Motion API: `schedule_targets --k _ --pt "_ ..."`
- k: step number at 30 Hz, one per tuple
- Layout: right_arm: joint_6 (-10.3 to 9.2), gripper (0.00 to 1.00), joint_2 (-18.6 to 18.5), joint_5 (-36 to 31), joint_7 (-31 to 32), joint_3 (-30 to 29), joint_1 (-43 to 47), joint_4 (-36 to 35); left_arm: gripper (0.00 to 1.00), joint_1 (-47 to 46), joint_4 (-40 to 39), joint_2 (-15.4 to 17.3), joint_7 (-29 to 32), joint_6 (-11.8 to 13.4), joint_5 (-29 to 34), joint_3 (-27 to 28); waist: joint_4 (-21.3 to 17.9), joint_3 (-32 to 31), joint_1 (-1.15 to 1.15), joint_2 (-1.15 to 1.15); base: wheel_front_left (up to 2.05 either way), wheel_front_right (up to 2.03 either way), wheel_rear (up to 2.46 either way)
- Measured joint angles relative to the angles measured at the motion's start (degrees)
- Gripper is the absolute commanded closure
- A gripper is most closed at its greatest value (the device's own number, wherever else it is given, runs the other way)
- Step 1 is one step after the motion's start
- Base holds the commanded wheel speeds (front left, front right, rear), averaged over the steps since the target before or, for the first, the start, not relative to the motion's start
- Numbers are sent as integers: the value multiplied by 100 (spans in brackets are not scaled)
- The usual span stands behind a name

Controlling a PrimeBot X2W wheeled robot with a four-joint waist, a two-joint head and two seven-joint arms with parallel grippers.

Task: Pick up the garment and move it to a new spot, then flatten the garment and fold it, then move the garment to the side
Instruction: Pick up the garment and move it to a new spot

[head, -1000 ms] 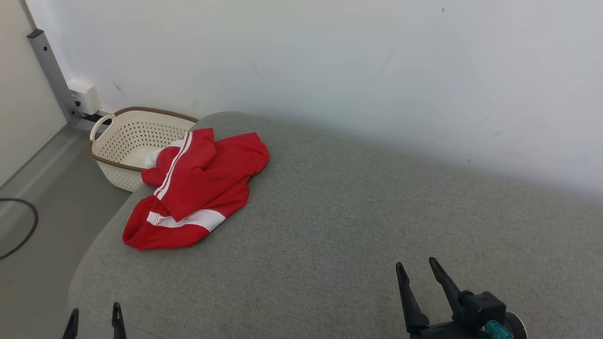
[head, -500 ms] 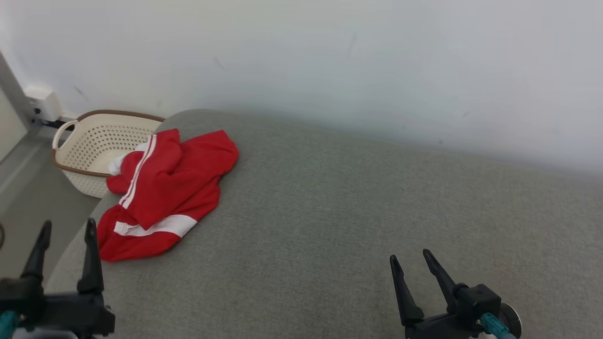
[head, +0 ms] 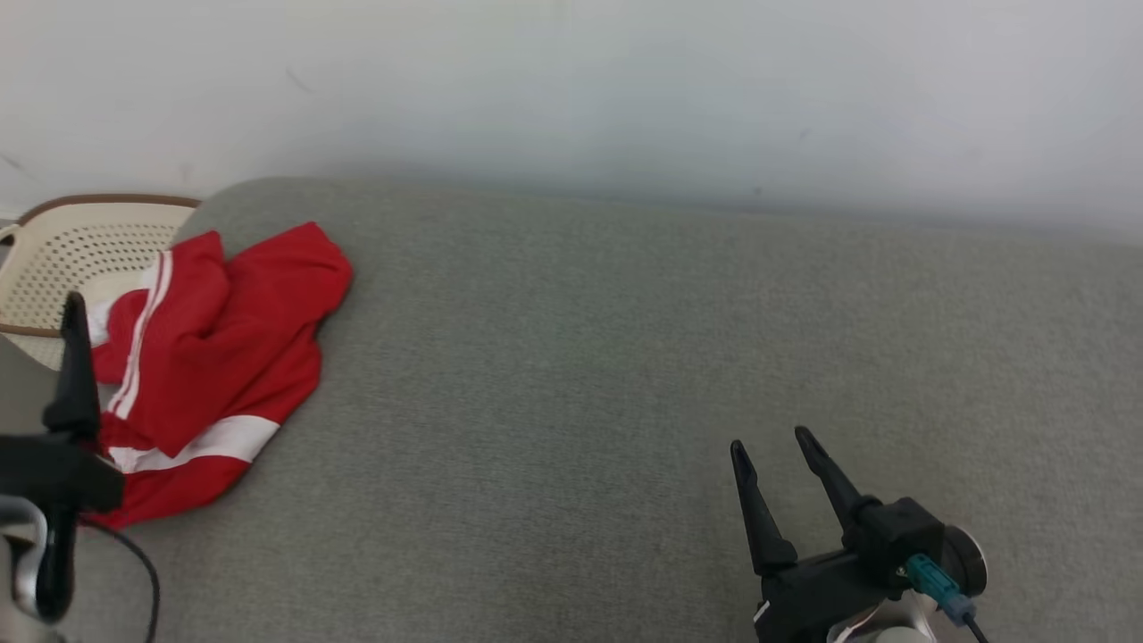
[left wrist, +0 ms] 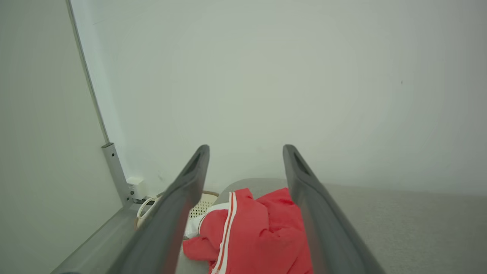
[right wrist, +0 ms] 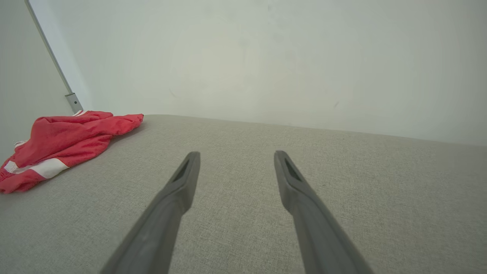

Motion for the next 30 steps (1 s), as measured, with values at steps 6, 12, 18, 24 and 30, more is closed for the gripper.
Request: schedule_targets --k 6,12,18,24,30 --pt "-1 0 0 -85 9 -14 -129 -68 0 -586 597 229 65 -112 -76 2 -311 302 0 0 0 0 0" --pt "-1 0 0 -122 25 -14 -272 -116 0 -979 1377 399 221 -218 -246 -13 -593 595 1 0 0 0 0" --pt "-1 0 0 -124 15 4 -383 -125 0 -1347 2252 588 383 -296 -352 -65 -886 828 1 0 0 0 0" --pt "0 0 0 -133 -1 -2 -411 -131 0 -1657 3060 759 581 -325 -353 -229 -1159 991 0 0 0 0 0" --pt "0 0 0 -133 -8 3 -495 -122 0 -1923 3788 868 843 -363 -264 -441 -1336 1113 0 0 0 0 0"
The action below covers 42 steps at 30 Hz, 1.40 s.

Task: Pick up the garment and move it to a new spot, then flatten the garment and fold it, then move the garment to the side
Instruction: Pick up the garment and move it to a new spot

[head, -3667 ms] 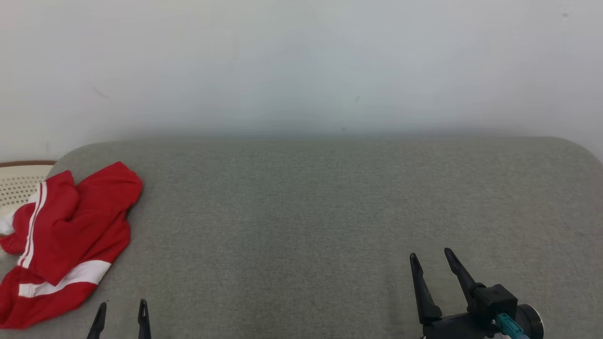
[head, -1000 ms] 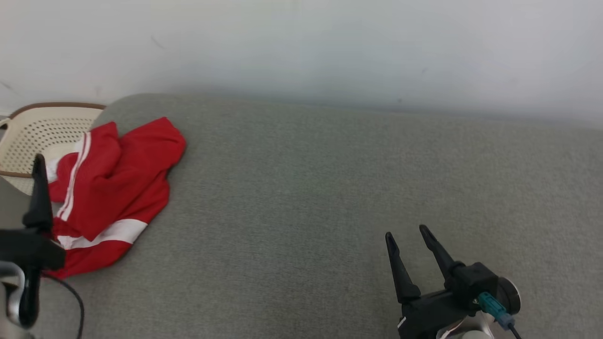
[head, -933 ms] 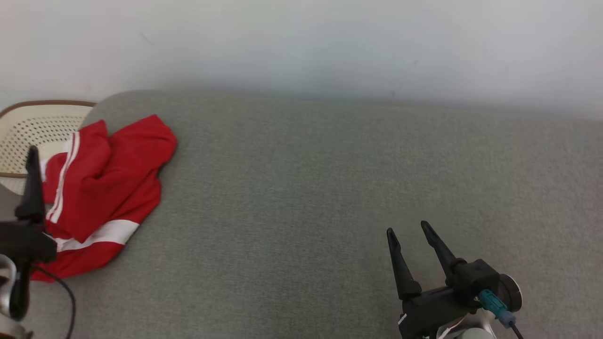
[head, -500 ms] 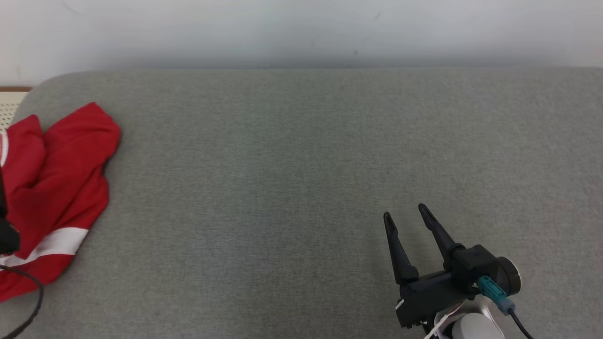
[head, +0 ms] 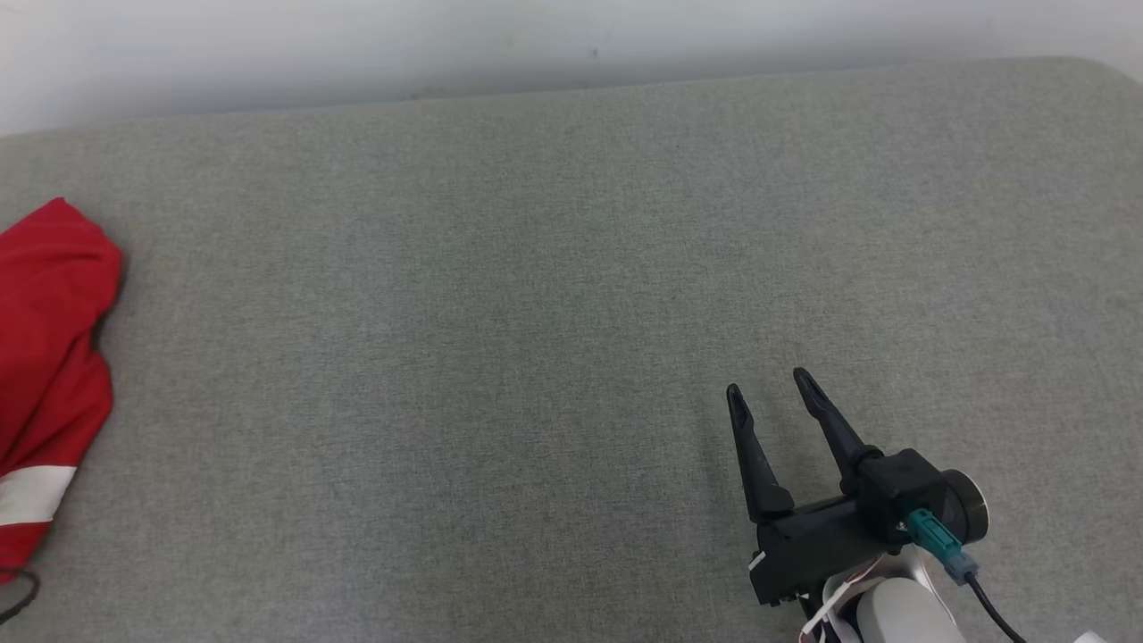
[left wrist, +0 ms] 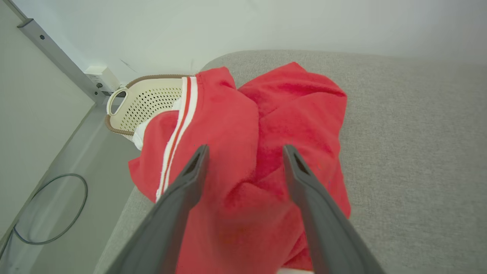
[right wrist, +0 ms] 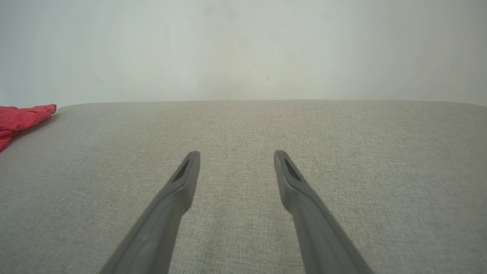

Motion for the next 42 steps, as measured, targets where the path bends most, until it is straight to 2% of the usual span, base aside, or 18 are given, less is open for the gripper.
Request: schedule_targets --k 6,7,9,19,26,35,42 --pt "-1 0 -1 -8 -2 -11 -19 2 0 -95 611 -33 352 29 -15 -73 -105 86 0 0 0 0 0" --pt "-1 0 -1 -10 -2 -15 -19 1 29 -103 656 -40 361 30 -15 -91 -116 97 0 0 0 0 0" --pt "-1 0 0 -22 -2 -24 -19 1 100 -143 736 -37 353 43 -14 -123 -131 113 0 0 0 0 0" --pt "0 0 0 -2 -18 -15 -6 44 100 -286 794 -14 -285 87 112 -315 -80 -47 0 0 0 0 0" --pt "-1 0 0 110 -42 35 25 110 100 -560 565 49 -743 -1 152 -494 -22 -308 -1 -1 0 0 0" --pt "-1 0 0 285 -64 38 115 198 100 -916 -149 -51 -950 -38 243 -927 -90 -620 -1 -1 0 0 0" --pt "0 0 0 457 -91 68 194 212 100 -1037 -967 -126 -787 -54 225 -1374 -324 -785 -1 -1 0 0 0"
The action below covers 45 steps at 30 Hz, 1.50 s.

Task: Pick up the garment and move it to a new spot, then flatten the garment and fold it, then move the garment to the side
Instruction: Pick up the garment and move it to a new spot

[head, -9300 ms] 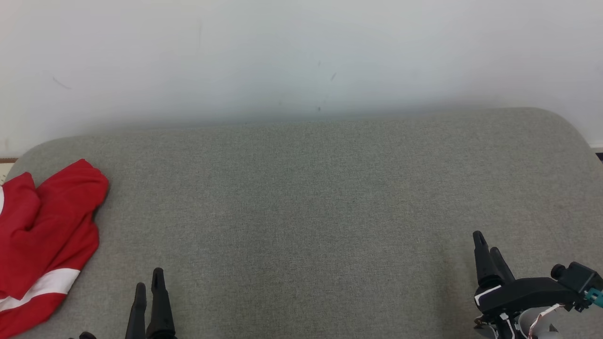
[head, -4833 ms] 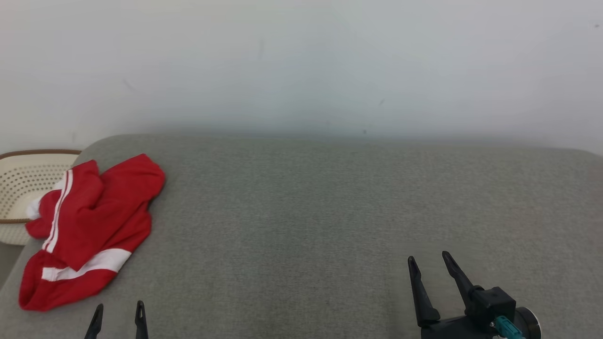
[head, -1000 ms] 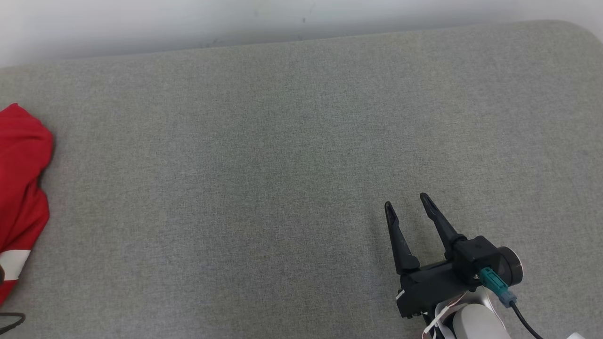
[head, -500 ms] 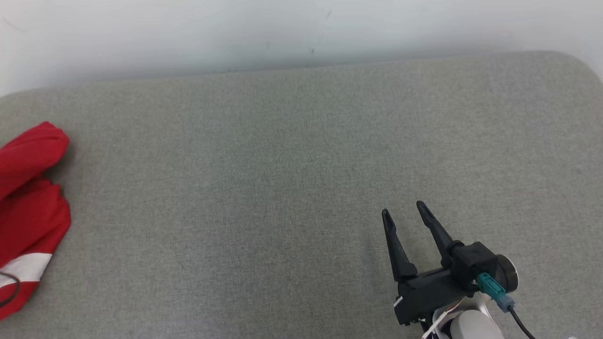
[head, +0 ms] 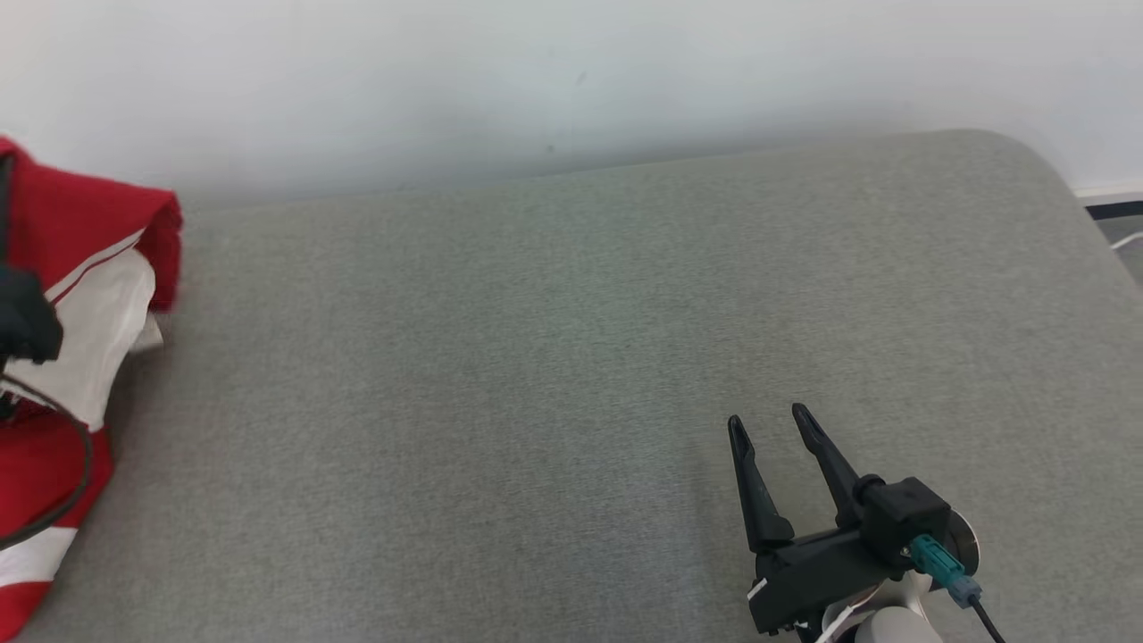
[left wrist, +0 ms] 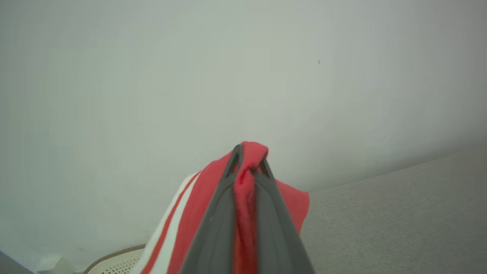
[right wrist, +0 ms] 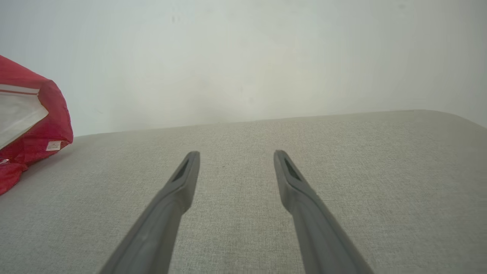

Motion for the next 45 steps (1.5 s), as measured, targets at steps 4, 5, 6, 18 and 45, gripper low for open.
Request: schedule_targets --k 4,5,6,18,45 --pt "0 0 0 65 -1 3 38 10 100 -9 -471 5 172 -1 -71 -199 -135 -57 0 0 0 0 0" --pt "-1 0 0 91 -2 11 38 7 100 -10 -645 10 231 -1 -93 -259 -182 -74 0 0 0 0 0" --pt "-1 0 0 121 -2 -5 40 -2 100 -10 -826 3 303 -1 -126 -322 -233 -92 0 0 0 0 0" --pt "-1 0 -1 215 -3 -7 77 -91 100 208 -2785 -303 1094 -1 -447 -913 -873 -237 1 0 0 0 0" --pt "-1 0 0 252 -3 -97 137 -227 100 1472 -3702 -851 1283 378 -1154 -1284 -1269 -139 1 -1 0 0 0"
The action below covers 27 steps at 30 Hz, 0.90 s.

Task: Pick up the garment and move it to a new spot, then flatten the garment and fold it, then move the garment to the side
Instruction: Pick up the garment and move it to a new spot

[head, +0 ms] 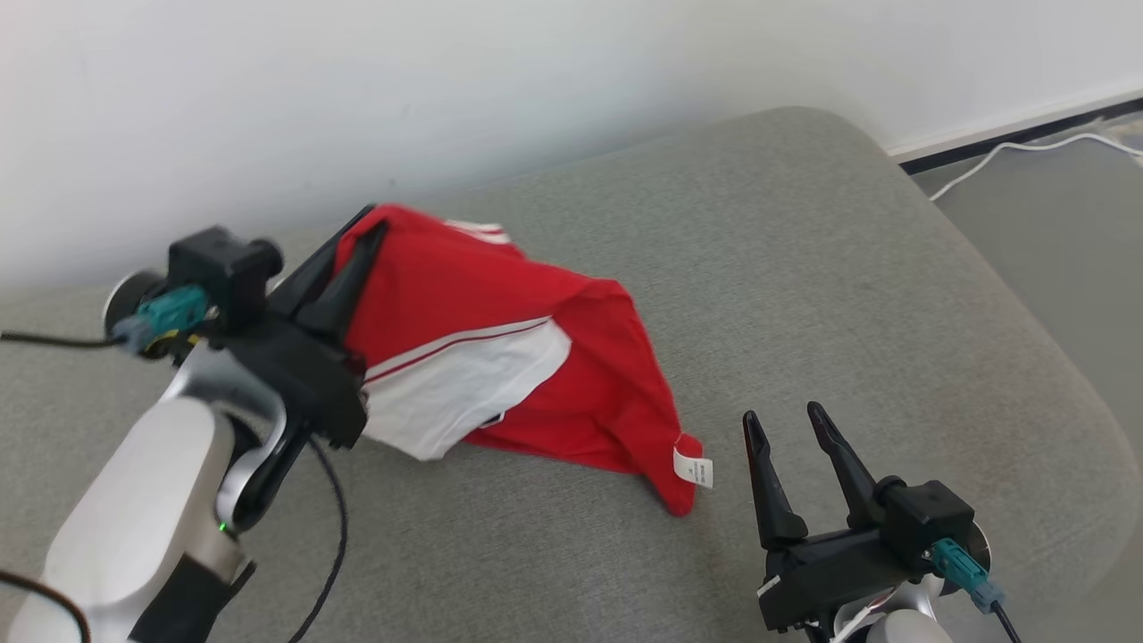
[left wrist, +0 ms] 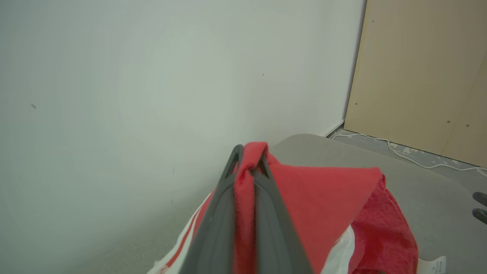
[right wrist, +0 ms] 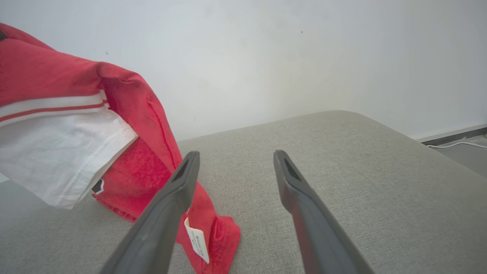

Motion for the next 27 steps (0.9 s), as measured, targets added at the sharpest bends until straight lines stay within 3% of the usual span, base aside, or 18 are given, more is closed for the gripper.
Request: schedule_targets --k 10,21,22,23,27 --pt "1 0 0 -27 0 22 -71 26 100 1008 482 314 -379 185 -396 407 327 141 0 0 0 0 0" --pt "0 0 -1 -48 0 78 -121 63 100 1233 1841 376 -993 -27 -655 572 336 236 0 0 0 0 0" --pt "1 0 -1 -49 0 78 -122 66 69 1226 1949 349 -1068 -31 -662 577 332 243 0 1 0 0 0" --pt "0 0 -1 -51 0 75 -123 71 0 1214 2053 324 -1144 -34 -662 577 330 248 0 0 0 0 0" --pt "0 0 -1 -68 0 31 -122 90 0 1140 2336 271 -1355 -85 -634 523 367 241 0 0 0 0 0"
